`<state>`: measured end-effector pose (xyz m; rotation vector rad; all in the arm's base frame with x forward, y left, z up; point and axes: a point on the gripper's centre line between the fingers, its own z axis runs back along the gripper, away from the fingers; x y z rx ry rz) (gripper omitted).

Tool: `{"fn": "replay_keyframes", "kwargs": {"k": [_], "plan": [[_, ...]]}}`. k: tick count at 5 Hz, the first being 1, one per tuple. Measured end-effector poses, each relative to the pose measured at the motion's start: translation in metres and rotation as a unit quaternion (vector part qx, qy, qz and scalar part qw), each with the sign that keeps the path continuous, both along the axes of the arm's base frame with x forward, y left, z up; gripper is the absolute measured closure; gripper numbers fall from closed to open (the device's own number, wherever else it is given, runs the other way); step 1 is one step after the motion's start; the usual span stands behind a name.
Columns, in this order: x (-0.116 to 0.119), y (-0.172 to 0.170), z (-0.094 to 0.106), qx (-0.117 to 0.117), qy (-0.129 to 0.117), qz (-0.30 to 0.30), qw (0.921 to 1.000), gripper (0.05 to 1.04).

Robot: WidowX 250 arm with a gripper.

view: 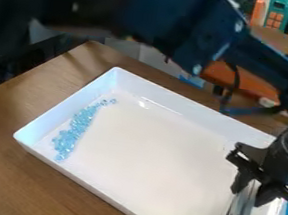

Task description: Sweep into pile

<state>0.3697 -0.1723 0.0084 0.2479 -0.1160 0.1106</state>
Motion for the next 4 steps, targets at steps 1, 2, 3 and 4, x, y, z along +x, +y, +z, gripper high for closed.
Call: {"fn": "replay_keyframes", "kwargs": {"k": [1,2,3,4], "plan": [[0.005,-0.011,-0.009,-0.04,-0.019,-0.023,0.9988,0.65],[-0.003,-0.005,-0.021,-0.077,-0.021,-0.039,0.9961,0.346],[0.0,-0.002,0.007,-0.114,-0.05,-0.038,0.9915,0.099],[-0.012,0.011,0.045,-0.147,-0.061,-0.043,0.9863,0.079]]}}
